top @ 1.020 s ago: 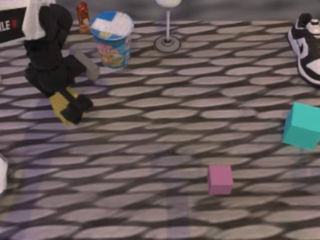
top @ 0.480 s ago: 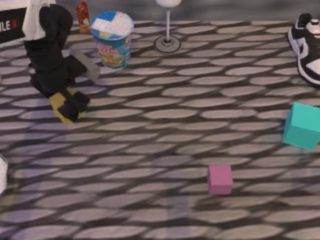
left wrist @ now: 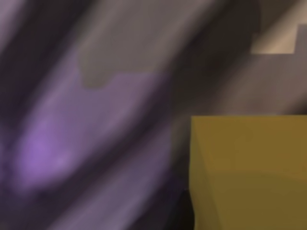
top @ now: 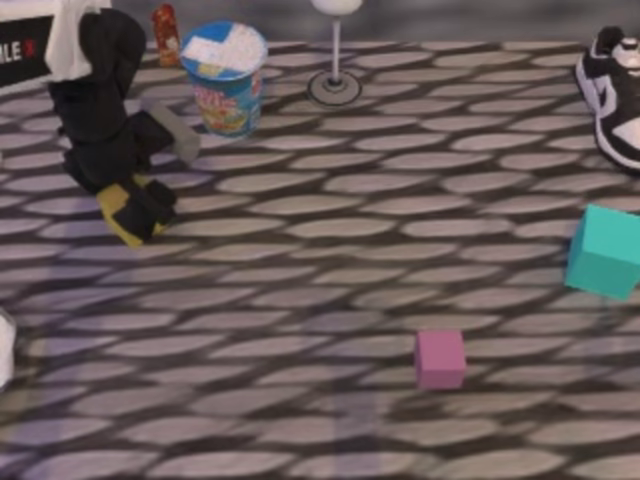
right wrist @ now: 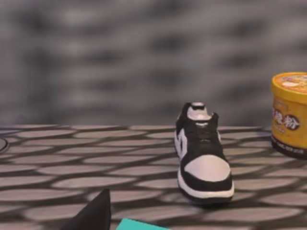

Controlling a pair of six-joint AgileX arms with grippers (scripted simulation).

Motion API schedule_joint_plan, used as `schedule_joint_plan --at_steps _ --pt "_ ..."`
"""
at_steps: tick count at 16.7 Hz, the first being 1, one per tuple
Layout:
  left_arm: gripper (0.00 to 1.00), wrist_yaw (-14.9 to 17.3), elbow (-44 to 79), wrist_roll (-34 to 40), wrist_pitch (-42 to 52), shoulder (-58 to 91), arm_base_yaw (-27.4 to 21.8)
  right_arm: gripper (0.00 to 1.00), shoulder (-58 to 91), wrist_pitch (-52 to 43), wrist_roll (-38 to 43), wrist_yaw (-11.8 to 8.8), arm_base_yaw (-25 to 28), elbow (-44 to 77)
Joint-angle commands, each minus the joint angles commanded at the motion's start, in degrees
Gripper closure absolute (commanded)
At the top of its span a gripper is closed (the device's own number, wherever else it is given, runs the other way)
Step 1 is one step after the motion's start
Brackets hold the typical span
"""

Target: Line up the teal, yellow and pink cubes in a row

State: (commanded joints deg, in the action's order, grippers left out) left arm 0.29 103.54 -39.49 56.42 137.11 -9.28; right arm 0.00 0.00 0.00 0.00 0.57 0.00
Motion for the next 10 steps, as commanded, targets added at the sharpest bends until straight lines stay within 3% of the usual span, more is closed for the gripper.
schedule_joint_plan --at_steps 6,10 --pt "1.0 0.62 0.28 0.35 0.96 -1.48 0.01 0.0 0.0 0.0 0.0 0.0 0.0 0.0" --pt "1.0 0.53 5.25 0.45 7.66 -3.07 0.61 0.0 0.0 0.0 0.0 0.0 0.0 0.0"
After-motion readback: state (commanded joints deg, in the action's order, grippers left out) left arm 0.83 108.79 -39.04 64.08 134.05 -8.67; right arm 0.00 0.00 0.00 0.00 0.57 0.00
